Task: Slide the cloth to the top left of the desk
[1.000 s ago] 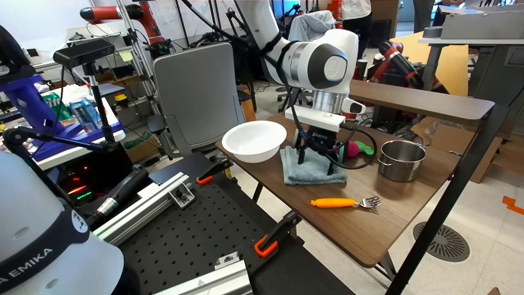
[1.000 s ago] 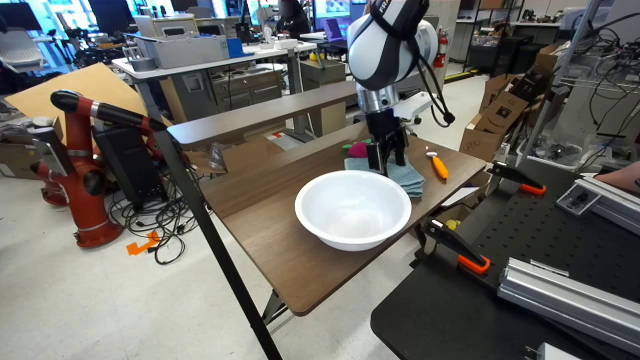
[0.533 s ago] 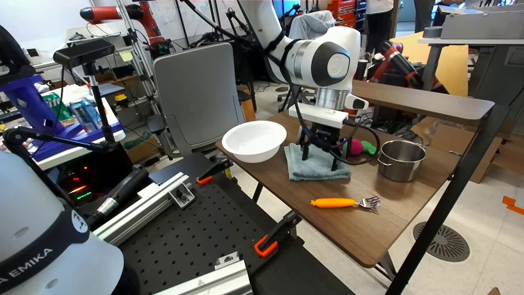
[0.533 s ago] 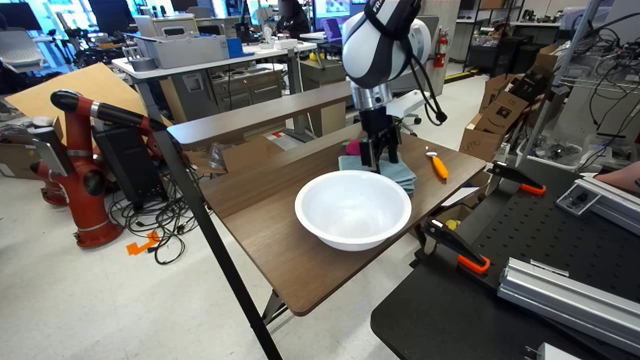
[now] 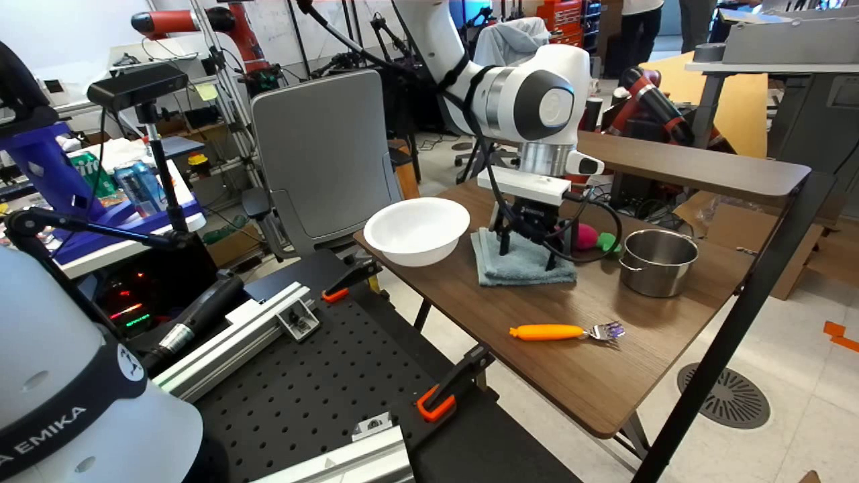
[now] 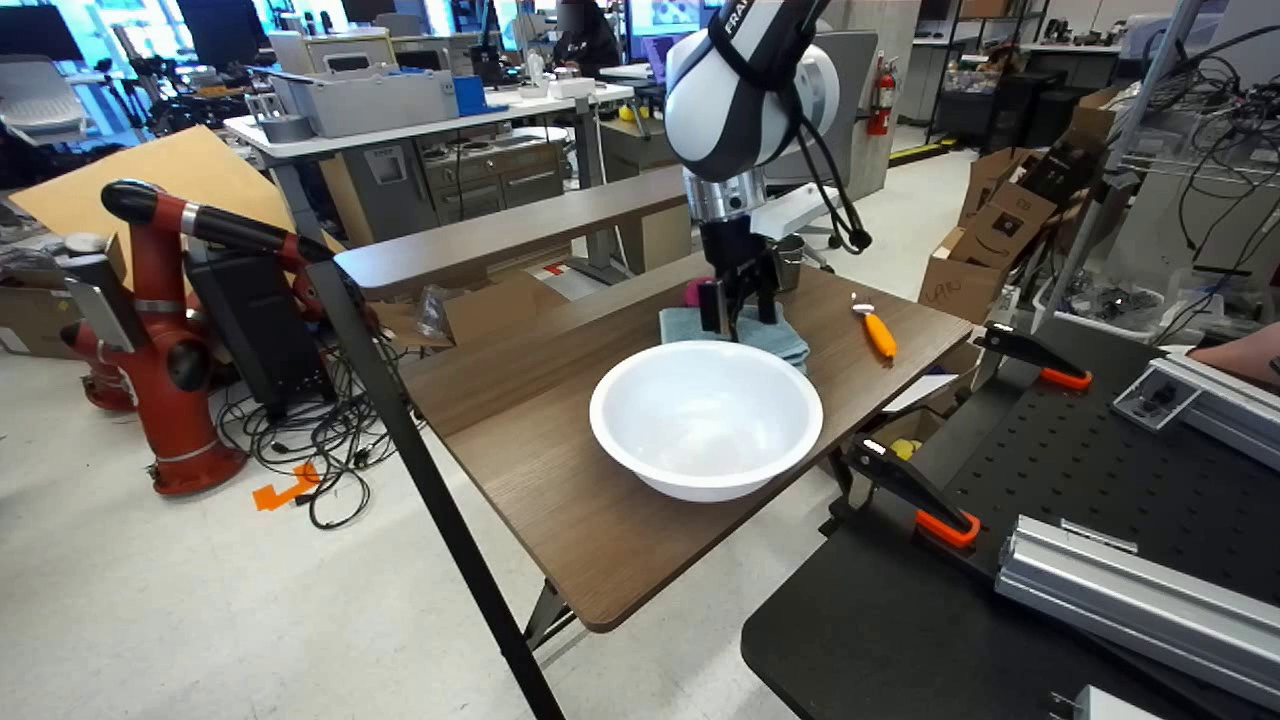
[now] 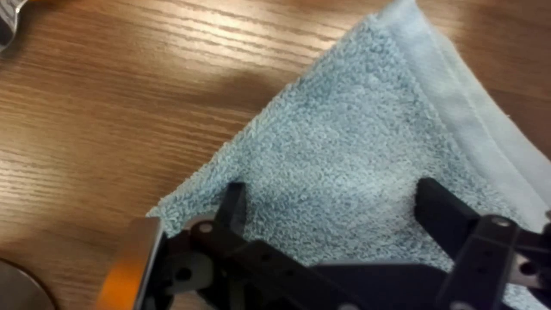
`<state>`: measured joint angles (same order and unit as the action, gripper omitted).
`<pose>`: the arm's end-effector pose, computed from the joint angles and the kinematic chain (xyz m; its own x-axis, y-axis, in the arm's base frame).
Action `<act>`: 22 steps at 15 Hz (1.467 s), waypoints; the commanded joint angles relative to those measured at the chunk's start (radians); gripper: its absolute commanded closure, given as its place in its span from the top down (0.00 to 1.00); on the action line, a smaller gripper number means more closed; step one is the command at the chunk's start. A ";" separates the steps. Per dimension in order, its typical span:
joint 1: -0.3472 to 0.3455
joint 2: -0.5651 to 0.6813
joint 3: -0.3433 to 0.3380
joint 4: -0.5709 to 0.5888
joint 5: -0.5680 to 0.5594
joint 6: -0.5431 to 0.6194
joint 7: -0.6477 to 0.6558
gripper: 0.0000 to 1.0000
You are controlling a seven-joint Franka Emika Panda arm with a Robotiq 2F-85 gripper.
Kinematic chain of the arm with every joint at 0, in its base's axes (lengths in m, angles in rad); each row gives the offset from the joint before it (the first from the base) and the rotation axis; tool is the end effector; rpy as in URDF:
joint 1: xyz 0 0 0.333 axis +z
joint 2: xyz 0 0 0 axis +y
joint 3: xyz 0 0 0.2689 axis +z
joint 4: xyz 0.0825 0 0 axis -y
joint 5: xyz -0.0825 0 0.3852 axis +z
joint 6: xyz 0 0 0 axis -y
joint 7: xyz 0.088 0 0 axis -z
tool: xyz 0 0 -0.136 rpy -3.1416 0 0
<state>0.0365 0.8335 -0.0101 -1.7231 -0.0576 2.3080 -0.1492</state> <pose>0.5878 0.0128 0.0237 0.9445 0.2130 -0.2500 0.2205 -0.9754 0.0021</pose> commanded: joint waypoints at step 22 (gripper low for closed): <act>0.116 0.222 0.014 0.441 -0.015 -0.158 0.178 1.00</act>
<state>0.1362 1.0051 0.0084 -1.3716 -0.0574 2.2043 -0.0081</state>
